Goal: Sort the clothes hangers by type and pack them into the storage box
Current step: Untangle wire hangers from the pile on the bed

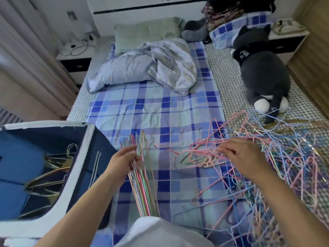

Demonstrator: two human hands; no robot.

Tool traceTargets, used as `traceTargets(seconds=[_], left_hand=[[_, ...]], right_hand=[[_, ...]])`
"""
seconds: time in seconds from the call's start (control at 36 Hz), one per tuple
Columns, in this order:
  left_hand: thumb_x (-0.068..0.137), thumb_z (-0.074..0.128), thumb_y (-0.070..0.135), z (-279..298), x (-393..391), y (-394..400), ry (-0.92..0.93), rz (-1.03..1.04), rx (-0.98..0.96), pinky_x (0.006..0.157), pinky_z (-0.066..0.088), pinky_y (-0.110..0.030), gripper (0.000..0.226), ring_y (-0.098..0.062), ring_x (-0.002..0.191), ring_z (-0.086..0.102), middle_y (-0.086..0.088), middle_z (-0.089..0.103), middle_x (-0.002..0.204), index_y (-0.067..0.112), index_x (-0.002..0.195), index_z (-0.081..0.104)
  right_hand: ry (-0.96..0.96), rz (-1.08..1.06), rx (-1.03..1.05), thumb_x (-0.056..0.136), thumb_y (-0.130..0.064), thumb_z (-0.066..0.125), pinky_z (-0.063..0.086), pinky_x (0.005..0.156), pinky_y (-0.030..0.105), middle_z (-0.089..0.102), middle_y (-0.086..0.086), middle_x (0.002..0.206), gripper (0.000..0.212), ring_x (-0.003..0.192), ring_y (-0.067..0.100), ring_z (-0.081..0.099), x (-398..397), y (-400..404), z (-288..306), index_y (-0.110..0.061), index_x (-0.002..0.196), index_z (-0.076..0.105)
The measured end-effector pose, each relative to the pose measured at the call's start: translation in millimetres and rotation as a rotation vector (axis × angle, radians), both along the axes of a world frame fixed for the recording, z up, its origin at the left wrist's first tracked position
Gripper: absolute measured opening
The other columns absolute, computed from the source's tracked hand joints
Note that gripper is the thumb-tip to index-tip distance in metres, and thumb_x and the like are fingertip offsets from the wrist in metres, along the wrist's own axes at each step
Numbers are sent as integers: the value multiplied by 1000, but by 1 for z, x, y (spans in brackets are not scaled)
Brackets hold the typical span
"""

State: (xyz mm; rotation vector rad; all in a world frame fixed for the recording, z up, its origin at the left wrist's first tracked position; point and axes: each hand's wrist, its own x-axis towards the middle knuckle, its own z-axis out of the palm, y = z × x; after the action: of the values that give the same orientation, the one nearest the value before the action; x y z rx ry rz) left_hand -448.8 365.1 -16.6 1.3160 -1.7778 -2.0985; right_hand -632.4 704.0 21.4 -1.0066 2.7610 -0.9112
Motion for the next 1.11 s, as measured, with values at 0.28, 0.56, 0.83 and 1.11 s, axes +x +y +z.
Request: traceTargets(seconds=[0.28, 0.56, 0.83, 1.11], left_hand=[[107, 48, 24, 26, -13, -1, -53, -182, 75, 63, 50, -32, 28, -22, 70, 65, -14, 69, 86, 13, 128, 62], [100, 60, 15, 61, 0, 12, 12, -407, 159, 80, 52, -38, 25, -22, 77, 65, -23, 70, 111, 12, 123, 69], [99, 62, 6, 82, -28, 46, -54, -627, 78, 72, 56, -27, 23, -21, 74, 64, -13, 72, 90, 9, 120, 70], [97, 60, 0, 90, -67, 51, -27, -478, -38, 57, 51, -26, 20, -17, 61, 62, -13, 68, 81, 4, 113, 70]], right_hand=[[-432, 200, -98, 85, -10, 76, 57, 66, 27, 73, -6, 74, 10, 65, 12, 69, -47, -32, 34, -19, 83, 80], [-582, 138, 27, 91, -24, 71, 52, 83, 36, 66, -2, 102, 4, 90, 17, 65, -90, -50, -15, -26, 91, 75], [-482, -137, 157, 102, -27, 53, 42, 102, 46, 30, 15, 149, 50, 129, 34, 45, -72, -70, -69, -11, 147, 39], [-859, -134, -85, 94, -42, 56, 43, 70, 35, 54, -3, 81, 19, 81, 19, 53, 78, -105, -77, -23, 91, 54]])
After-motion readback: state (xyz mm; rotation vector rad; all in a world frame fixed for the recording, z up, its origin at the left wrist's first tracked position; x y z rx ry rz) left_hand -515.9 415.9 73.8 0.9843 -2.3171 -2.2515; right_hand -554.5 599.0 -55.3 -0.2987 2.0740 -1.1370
